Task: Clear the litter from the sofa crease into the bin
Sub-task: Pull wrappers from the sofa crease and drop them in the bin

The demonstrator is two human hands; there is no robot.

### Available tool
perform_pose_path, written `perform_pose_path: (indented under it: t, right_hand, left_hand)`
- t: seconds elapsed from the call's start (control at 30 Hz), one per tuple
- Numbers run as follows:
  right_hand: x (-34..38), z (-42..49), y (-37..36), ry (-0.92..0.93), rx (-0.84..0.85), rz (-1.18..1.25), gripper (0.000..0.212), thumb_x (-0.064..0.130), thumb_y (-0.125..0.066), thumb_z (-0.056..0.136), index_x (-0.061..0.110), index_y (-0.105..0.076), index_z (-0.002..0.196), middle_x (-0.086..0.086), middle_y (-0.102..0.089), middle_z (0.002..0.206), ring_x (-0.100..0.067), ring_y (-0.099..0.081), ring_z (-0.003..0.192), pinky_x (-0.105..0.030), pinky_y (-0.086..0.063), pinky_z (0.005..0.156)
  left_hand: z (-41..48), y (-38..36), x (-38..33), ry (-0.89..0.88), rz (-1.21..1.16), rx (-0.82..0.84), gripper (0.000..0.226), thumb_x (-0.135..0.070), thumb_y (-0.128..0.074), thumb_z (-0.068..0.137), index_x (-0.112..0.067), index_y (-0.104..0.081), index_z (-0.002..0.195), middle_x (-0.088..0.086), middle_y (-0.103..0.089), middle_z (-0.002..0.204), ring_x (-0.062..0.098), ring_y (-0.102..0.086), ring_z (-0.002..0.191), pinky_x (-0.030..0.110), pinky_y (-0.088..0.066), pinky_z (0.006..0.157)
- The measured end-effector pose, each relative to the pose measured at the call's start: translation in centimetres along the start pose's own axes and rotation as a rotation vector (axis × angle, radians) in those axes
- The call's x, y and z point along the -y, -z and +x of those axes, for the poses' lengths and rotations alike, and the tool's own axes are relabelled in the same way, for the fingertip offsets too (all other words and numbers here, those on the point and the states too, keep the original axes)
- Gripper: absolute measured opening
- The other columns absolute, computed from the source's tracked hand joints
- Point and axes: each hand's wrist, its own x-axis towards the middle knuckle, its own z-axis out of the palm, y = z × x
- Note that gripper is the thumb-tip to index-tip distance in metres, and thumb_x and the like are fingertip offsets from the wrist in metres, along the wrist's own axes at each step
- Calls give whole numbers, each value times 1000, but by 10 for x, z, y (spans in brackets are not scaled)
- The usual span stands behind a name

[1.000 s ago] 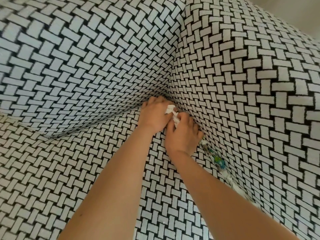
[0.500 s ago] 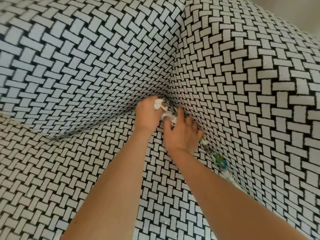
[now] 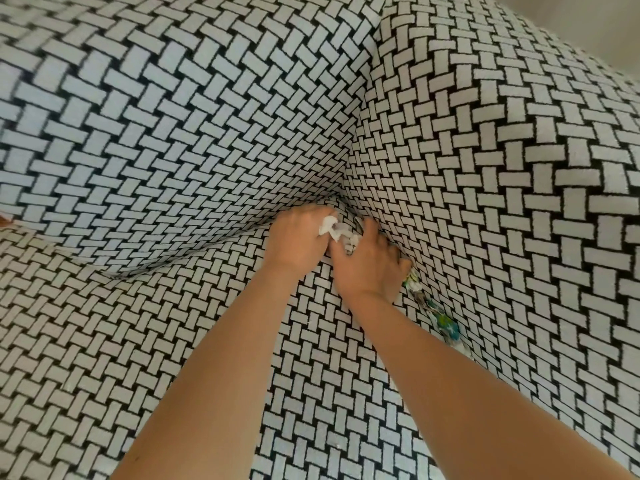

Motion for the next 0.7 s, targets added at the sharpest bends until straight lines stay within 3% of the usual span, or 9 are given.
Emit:
perform_pose_path:
  t: [0.13, 0.33, 0.53, 0.63, 0.7]
  right_hand:
    - [3, 4, 2, -3, 15, -9, 56, 59, -29, 87, 23, -43, 127, -6, -62, 115, -23, -54, 104, -37, -30, 83]
    - [2, 3, 2, -14, -14, 72, 35, 52, -38, 86, 24, -43, 106, -1, -65, 101, -21, -55, 93, -35, -28, 78]
    - [1, 1, 1, 1, -55, 62, 32, 52, -34, 90, 24, -46, 102, 0, -58, 104, -21, -55, 89, -35, -27, 76]
    - [0, 1, 1, 40, -38, 90, 34, 53, -36, 91, 27, -50, 108, 1, -50, 111, -20, -55, 92, -34, -29, 80]
    - [-2, 2, 0, 93, -35, 136, 32, 52, -40, 90, 27, -53, 106, 5, -48, 119, -19, -55, 97, -35, -33, 85]
  left_hand:
    - [-3, 5, 5, -11, -28, 76, 27, -28, -43, 97, -23, -61, 116, 3, -59, 104, 22, -52, 100, 35, -35, 88]
    - [-2, 6, 4, 6, -14, 124, 21, -22, -51, 90, -21, -56, 111, 2, -58, 110, 22, -52, 103, 36, -36, 90]
    - [0, 3, 7, 47, -20, 111, 26, -12, -55, 87, -17, -55, 112, 4, -48, 113, 23, -53, 93, 36, -40, 86]
    - [1, 2, 8, 78, -83, 37, 19, -9, -56, 87, -12, -56, 106, 3, -48, 116, 21, -54, 86, 31, -40, 69]
    - [1, 2, 8, 111, -96, 0, 11, -8, -54, 88, -9, -55, 99, 4, -54, 106, 21, -54, 84, 28, -34, 63]
